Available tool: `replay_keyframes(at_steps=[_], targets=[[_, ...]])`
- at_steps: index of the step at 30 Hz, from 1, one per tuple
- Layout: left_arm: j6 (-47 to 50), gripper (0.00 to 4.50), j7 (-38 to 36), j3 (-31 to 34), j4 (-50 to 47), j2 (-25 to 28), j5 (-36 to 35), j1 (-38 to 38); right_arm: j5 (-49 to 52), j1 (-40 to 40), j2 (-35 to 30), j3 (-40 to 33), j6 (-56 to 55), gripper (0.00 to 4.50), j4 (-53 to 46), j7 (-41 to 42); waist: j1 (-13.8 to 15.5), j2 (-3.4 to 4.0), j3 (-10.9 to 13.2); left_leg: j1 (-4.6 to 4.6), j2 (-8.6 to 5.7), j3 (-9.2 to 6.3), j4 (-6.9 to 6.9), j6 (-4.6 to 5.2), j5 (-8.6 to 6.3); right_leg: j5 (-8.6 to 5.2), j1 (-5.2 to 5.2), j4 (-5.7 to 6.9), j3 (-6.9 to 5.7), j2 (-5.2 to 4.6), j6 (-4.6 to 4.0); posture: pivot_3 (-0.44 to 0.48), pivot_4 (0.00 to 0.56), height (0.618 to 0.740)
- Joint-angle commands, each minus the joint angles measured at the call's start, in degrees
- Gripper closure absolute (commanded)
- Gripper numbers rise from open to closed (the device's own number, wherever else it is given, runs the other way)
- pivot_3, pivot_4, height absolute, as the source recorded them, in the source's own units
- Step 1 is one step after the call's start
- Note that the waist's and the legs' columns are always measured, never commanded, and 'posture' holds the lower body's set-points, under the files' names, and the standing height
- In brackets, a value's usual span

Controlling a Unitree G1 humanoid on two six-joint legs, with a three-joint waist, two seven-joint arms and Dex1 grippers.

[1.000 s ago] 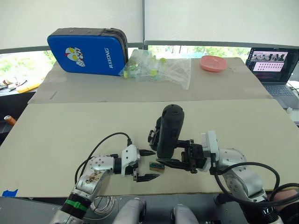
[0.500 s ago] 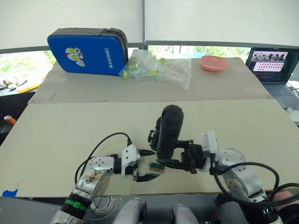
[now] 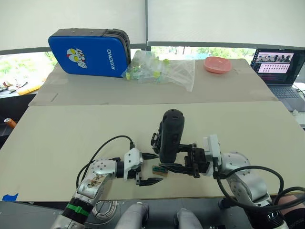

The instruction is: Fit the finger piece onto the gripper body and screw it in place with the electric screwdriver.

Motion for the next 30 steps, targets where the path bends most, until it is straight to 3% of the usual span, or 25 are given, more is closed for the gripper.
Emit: replay_keyframes(at_steps=[1,30], targets=[[1.0,0.00,-0.3,-1.7,1.4,0.2,1.0,1.4,1.0,-1.4,0.4,-1.3,-2.0,2.59,-1.6,0.4,0.0,0.00,0.0,0.00,0.00,0.00,0.00,0.00,0.00,0.00,0.00,0.00,0.00,0.01,0.00,0.000,0.150,0.740],[1.2,0.00,0.3,-1.7,1.3,-0.3,0.9,1.5,3.0,-1.3,-0.2,-0.9,2.2,2.59,-2.6,1.9,0.0,0.00,0.0,0.00,0.00,0.00,0.00,0.00,0.00,0.00,0.01,0.00,0.00,0.00,0.00,0.000,0.150,0.740]])
